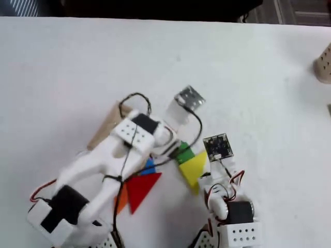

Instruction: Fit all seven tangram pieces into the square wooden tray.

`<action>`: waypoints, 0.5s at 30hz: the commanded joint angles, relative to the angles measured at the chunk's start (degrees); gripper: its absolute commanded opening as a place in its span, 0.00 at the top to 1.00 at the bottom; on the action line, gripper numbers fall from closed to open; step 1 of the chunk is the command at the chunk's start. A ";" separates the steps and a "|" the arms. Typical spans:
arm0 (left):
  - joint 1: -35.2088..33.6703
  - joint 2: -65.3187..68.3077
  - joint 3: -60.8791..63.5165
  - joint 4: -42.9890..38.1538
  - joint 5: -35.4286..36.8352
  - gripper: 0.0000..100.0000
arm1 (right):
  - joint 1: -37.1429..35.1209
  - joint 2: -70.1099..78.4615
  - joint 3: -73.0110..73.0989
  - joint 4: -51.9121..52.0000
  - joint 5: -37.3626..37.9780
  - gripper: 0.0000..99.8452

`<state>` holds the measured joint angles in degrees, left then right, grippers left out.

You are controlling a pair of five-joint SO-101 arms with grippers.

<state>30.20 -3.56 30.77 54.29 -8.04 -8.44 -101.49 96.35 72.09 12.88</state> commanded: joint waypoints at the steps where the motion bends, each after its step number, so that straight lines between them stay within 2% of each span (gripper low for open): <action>1: 3.38 -2.95 3.34 -2.64 -3.60 0.77 | -0.48 -0.66 0.53 0.22 0.53 0.98; 5: 0.48 2.42 2.64 -3.96 -4.57 0.77 | -0.48 -0.66 0.53 0.22 0.53 0.98; 11: -3.21 12.97 -5.10 -3.43 -4.57 0.77 | -0.48 -0.66 0.53 0.22 0.53 0.98; 15: -2.86 17.27 -11.25 0.53 -4.57 0.77 | -0.48 -0.66 0.53 0.22 0.53 0.98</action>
<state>28.62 10.86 26.73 51.91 -12.09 -8.44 -101.49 96.35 72.09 12.88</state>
